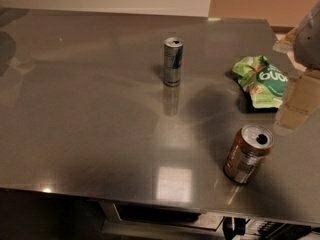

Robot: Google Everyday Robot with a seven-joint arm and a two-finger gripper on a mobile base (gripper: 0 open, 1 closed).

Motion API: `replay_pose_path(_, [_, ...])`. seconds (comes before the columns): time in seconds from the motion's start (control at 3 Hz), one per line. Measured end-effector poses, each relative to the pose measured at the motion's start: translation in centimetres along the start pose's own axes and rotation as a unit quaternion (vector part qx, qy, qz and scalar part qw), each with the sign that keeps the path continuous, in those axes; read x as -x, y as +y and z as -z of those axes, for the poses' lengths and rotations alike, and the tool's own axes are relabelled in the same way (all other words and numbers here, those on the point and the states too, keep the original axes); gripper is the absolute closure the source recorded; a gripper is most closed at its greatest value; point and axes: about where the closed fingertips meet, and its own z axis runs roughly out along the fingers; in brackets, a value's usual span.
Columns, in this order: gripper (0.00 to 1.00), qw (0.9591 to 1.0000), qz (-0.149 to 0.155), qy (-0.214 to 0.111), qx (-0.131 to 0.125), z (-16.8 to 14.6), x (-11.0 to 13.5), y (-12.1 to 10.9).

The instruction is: Knock orange can over

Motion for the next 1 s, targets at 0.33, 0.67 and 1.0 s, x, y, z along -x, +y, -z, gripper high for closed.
replay_pose_path(0.33, [0.00,1.0000,0.000,0.000,0.000,0.0,0.0,0.0])
replay_pose_path(0.67, [0.00,0.9997,-0.002,-0.020,0.015,0.2,-0.2,0.5])
replay_pose_path(1.0, [0.00,0.9973,-0.009,-0.057,0.045,-0.2,-1.1,2.0])
